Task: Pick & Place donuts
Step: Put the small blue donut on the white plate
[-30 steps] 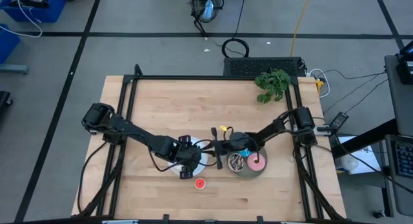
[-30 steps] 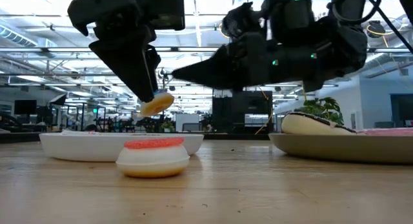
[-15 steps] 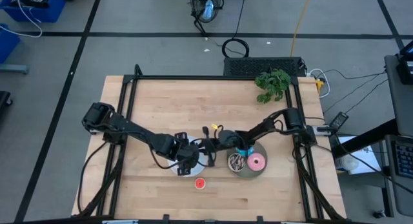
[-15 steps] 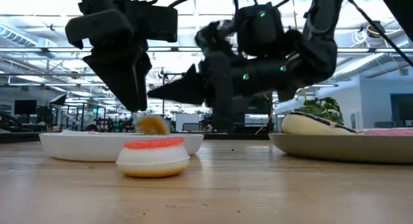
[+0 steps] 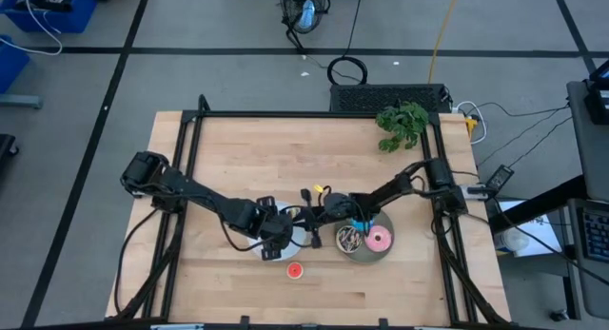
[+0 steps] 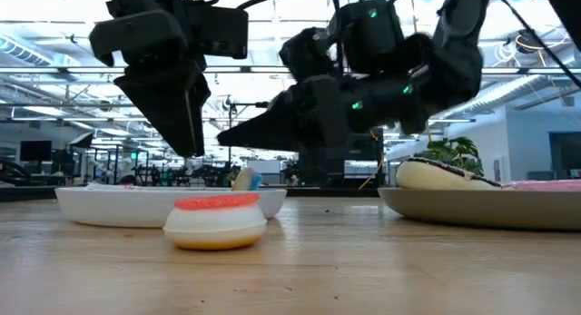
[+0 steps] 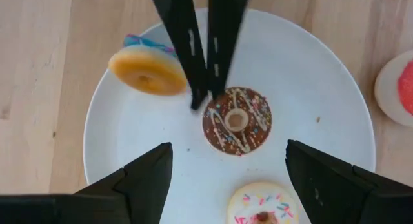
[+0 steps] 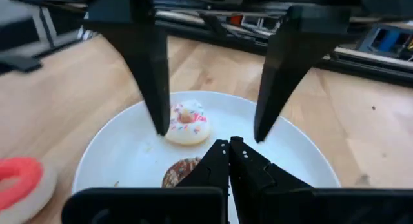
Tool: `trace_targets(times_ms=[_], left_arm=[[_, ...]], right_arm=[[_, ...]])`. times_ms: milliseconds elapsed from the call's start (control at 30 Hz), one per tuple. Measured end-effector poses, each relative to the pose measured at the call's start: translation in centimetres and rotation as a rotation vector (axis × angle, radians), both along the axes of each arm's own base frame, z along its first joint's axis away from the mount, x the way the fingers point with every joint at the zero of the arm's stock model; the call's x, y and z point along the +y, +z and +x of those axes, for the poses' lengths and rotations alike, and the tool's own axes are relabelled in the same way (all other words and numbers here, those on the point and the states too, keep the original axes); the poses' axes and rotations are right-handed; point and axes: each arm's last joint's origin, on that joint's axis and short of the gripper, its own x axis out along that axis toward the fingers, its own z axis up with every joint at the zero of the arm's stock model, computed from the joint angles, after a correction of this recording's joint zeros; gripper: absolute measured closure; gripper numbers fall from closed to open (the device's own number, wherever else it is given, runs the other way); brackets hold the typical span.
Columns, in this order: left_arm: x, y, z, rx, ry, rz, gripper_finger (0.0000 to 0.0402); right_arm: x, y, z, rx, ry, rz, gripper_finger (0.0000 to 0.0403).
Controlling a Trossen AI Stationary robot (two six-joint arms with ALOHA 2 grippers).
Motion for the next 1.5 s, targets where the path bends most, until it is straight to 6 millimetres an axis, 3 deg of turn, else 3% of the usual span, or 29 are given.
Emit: trace_targets(times_ms=[167, 300, 467, 633, 1067, 1500], left_arm=[[-0.7, 0.0, -0.3, 0.000, -0.030, 0.023, 0.0108], [-0.7, 0.0, -0.3, 0.002, -0.031, 0.026, 0.0108], [-0.8, 0.0, -0.5, 0.012, -0.080, 0.070, 0.0108], [-1.8, 0.3, -1.8, 0.055, -0.129, 0.141, 0.0123], [-2.7, 1.4, -3.3, 0.023, -0.047, 0.195, 0.0228], [-2.4, 1.4, -3.2, 0.030, -0.068, 0.215, 0.0240]], right_arm=[[1.4, 3.4, -1.7, 0.073, -0.072, -0.141, 0.0403], [2.3, 4.4, -3.3, 0.223, -0.099, -0.215, 0.0403], [2.5, 3.2, -3.1, 0.183, -0.102, -0.188, 0.0403], [1.5, 1.3, -2.7, 0.204, -0.217, -0.206, 0.0403], [-0.5, 0.9, -2.6, 0.267, -0.321, -0.087, 0.0403], [-0.8, 1.3, -2.0, 0.308, -0.262, 0.003, 0.0403]])
